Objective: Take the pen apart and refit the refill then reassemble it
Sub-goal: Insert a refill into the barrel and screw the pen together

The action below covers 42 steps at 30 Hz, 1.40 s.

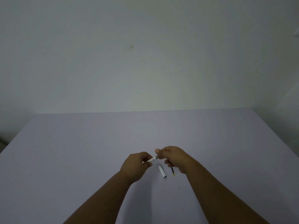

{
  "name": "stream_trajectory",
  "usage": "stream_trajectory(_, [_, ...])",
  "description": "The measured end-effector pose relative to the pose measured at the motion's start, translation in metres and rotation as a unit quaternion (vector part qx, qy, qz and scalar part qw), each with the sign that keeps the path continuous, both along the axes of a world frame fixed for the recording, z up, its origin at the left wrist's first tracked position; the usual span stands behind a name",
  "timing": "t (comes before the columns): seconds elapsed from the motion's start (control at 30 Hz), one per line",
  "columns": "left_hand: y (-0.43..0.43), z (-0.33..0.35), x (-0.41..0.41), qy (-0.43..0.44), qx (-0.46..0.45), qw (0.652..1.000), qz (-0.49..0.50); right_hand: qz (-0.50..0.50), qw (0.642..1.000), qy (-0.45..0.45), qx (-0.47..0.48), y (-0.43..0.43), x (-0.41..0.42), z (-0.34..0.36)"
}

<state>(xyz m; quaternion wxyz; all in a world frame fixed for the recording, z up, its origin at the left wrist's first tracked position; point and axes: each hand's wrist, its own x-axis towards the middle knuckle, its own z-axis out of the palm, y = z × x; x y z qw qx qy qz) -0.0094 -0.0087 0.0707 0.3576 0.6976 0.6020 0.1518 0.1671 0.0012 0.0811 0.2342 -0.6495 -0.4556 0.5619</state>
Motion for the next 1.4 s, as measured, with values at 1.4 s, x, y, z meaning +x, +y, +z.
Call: stream_trajectory(1.4, [-0.0024, -0.0043, 0.006, 0.04, 0.023, 0.999, -0.012, -0.028, 0.998, 0.063, -0.011, -0.0046, 0.0039, 0.0032])
